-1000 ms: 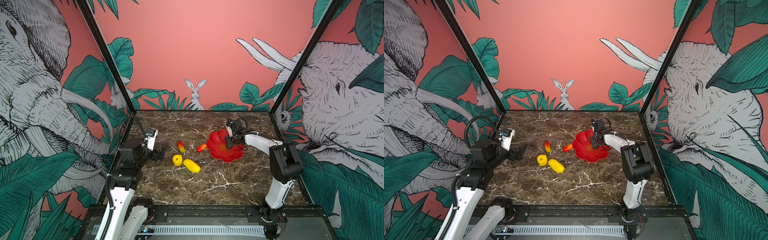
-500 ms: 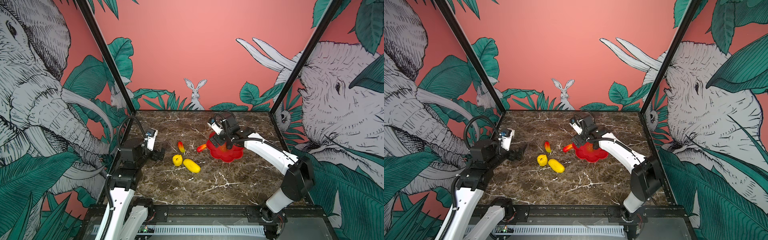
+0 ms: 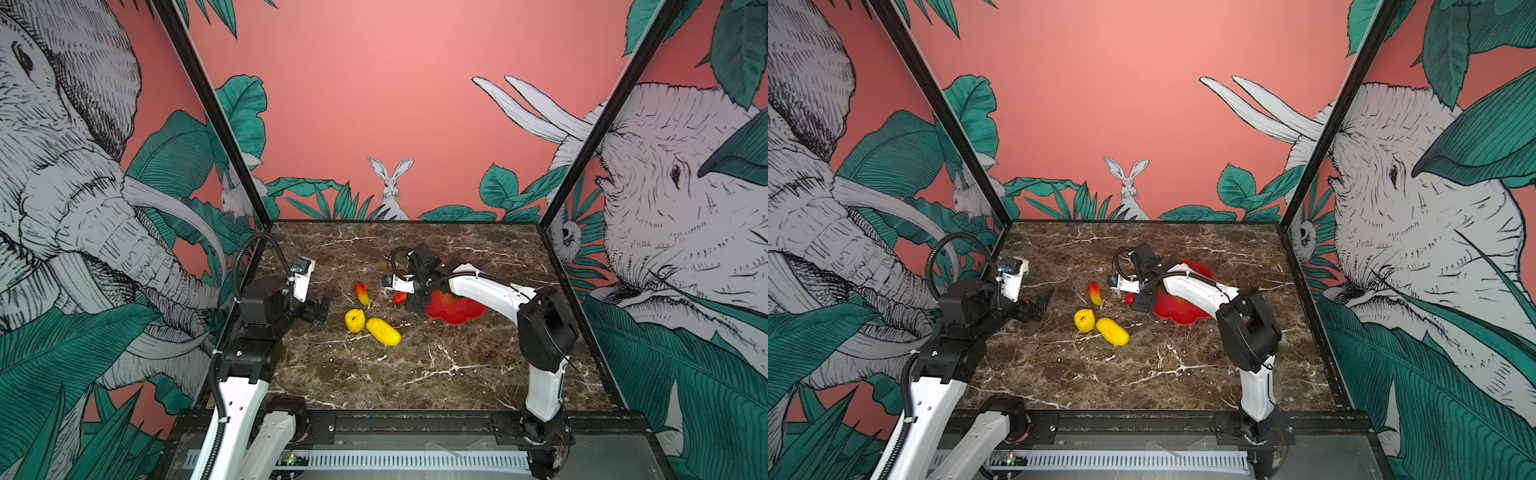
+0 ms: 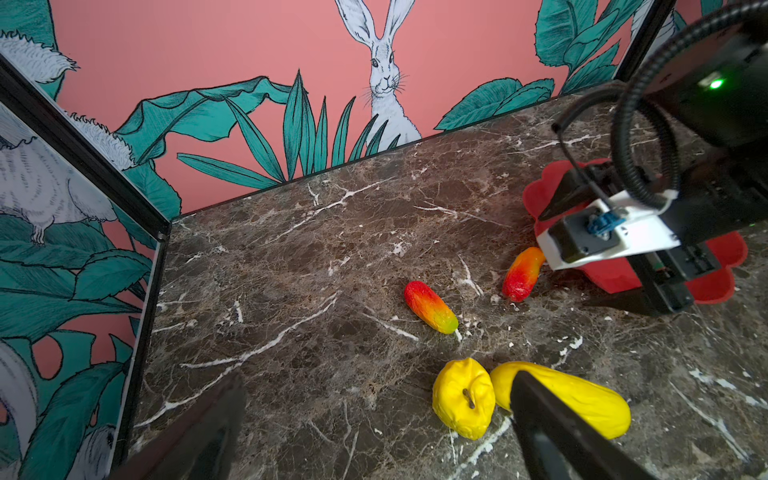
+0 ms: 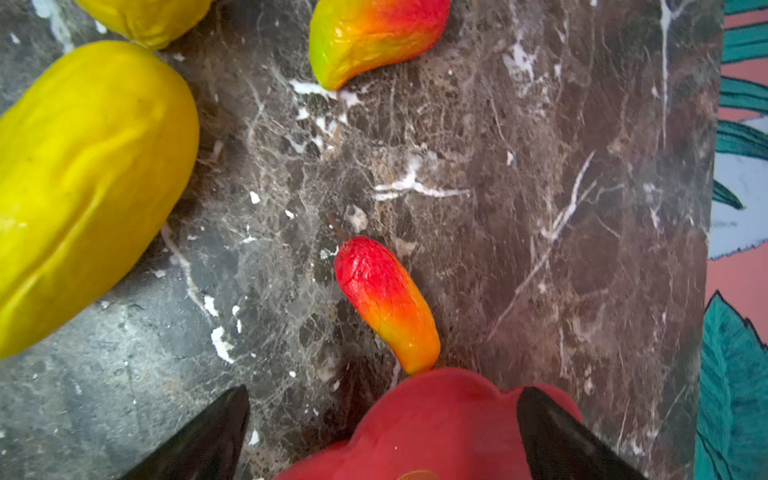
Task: Place and organize the fake fruits in the fruit bowl
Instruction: 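Lower the right gripper onto the red mango beside the bowl and grasp it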
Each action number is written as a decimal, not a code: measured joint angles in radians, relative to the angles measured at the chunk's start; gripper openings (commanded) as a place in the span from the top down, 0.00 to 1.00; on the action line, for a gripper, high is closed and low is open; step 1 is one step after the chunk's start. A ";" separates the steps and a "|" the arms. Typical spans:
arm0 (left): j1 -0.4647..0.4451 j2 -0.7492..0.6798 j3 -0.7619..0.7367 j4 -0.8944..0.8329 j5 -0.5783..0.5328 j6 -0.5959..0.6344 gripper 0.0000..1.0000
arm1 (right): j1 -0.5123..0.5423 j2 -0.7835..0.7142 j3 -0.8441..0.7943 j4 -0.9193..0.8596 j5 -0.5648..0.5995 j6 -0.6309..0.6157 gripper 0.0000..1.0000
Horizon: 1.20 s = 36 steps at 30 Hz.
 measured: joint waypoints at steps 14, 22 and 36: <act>0.000 -0.002 -0.001 0.000 -0.002 0.001 0.00 | 0.002 0.157 0.154 -0.009 -0.024 -0.043 0.20; 0.000 -0.003 -0.001 0.000 -0.002 0.003 0.00 | 0.002 0.190 0.161 -0.055 -0.043 -0.064 0.17; 0.000 -0.003 -0.001 0.000 -0.001 0.003 0.00 | 0.002 0.234 0.176 -0.042 -0.004 -0.059 0.28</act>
